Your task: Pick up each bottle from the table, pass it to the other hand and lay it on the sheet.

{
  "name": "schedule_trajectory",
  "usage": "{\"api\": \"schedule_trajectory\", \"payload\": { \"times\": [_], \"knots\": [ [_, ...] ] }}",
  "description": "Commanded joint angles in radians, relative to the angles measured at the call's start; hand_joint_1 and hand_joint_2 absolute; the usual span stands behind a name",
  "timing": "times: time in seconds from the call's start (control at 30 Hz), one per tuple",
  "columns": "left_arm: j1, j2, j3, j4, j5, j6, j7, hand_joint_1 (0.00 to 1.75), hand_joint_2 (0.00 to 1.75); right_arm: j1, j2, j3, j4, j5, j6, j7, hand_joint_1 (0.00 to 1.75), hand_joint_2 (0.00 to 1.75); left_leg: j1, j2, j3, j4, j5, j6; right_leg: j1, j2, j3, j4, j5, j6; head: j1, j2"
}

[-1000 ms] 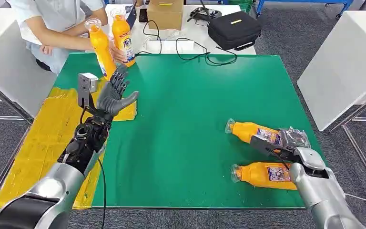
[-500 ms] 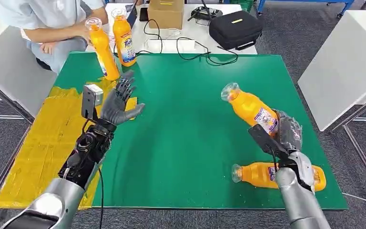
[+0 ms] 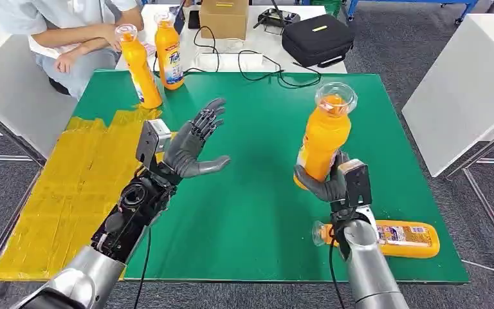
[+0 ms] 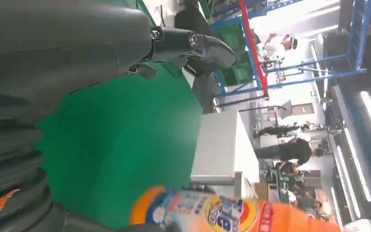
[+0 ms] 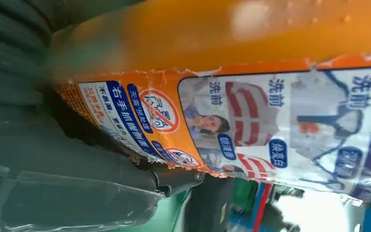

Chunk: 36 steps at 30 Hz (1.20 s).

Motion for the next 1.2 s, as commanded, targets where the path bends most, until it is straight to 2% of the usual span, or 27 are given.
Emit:
{"api": "schedule_trajectory", "payload": {
  "times": [0.03,0.2,0.27,0.4,0.63,0.67,0.7,0.73,0.8,0.9,1.17,1.2],
  "knots": [
    [-0.039,0.019,-0.070,0.010,0.008,0.007,0.010,0.00,1.75,-0.101,0.023,0.086,0.121,-0.022,-0.004,-0.008,1.75,1.75,0.000,0.003,0.004,0.001,-0.002,0.001,0.001,0.001,0.003,0.000,-0.001,-0.003,0.000,0.000],
    [-0.036,0.016,-0.071,0.011,0.016,0.005,0.011,0.00,1.75,-0.101,0.022,0.097,0.123,-0.034,0.004,-0.013,1.75,1.75,0.000,0.001,0.006,0.001,-0.003,0.001,0.001,-0.001,0.006,0.000,-0.003,-0.004,0.000,0.000],
    [-0.038,-0.001,-0.081,0.030,0.014,0.001,0.010,0.00,1.75,-0.112,0.047,0.123,0.163,-0.036,0.009,-0.020,1.75,1.75,0.000,0.001,0.002,0.000,-0.001,0.001,0.000,0.000,0.002,0.000,-0.001,-0.002,0.000,0.000],
    [-0.058,-0.025,-0.089,0.067,0.005,0.008,-0.003,0.00,1.75,-0.159,0.098,0.205,0.257,-0.007,0.006,-0.034,1.75,1.75,0.000,0.003,0.005,0.000,-0.003,0.001,0.001,0.001,0.004,0.000,-0.002,-0.003,0.000,0.000],
    [-0.067,-0.022,-0.061,0.028,0.010,0.007,0.012,0.00,1.75,-0.234,0.175,0.345,0.398,0.062,0.001,-0.026,1.75,1.75,0.001,0.004,0.004,0.000,-0.003,0.000,0.001,0.002,0.002,0.001,-0.002,-0.003,0.000,0.000],
    [-0.071,-0.022,-0.060,0.026,0.012,0.007,0.014,0.00,1.75,-0.238,0.180,0.351,0.405,0.064,0.002,-0.026,1.75,1.75,0.001,0.004,0.003,0.001,-0.002,0.000,0.001,0.002,0.001,0.001,-0.001,-0.003,0.000,0.000],
    [-0.071,-0.022,-0.057,0.023,0.014,0.008,0.017,0.00,1.75,-0.248,0.186,0.362,0.424,0.067,0.002,-0.027,1.75,1.75,0.001,0.005,0.008,0.001,-0.005,0.001,0.002,0.001,0.006,0.001,-0.004,-0.006,0.000,0.000],
    [-0.071,-0.022,-0.057,0.023,0.014,0.008,0.017,0.00,1.75,-0.248,0.186,0.362,0.424,0.067,0.002,-0.027,1.75,1.75,0.001,0.003,0.003,0.001,-0.002,0.001,0.001,0.001,0.001,0.001,-0.001,-0.003,0.000,0.000],
    [-0.071,-0.022,-0.057,0.023,0.014,0.008,0.017,0.00,1.75,-0.248,0.186,0.362,0.424,0.067,0.002,-0.027,1.75,1.75,0.000,0.002,0.001,0.000,-0.001,0.000,0.001,0.001,0.000,0.000,-0.001,-0.002,0.000,0.000],
    [-0.071,-0.022,-0.057,0.023,0.014,0.008,0.017,0.00,1.75,-0.248,0.186,0.362,0.424,0.067,0.002,-0.027,1.75,1.75,0.001,0.002,0.004,0.001,-0.003,0.001,0.001,0.000,0.004,0.001,-0.003,-0.003,0.001,0.000],
    [-0.055,-0.026,-0.076,-0.004,0.043,-0.029,0.019,0.00,1.75,-0.261,0.211,0.407,0.512,0.080,-0.060,-0.046,1.75,1.75,0.000,0.001,0.001,0.000,-0.001,0.000,0.001,-0.001,0.001,0.000,-0.001,-0.002,0.000,0.000],
    [-0.050,-0.027,-0.080,-0.005,0.043,-0.031,0.013,0.00,1.75,-0.260,0.212,0.415,0.519,0.084,-0.065,-0.051,1.75,1.75,0.001,0.001,0.008,0.000,-0.004,0.001,0.002,-0.002,0.007,0.001,-0.005,-0.005,0.000,0.000]
  ]
}}
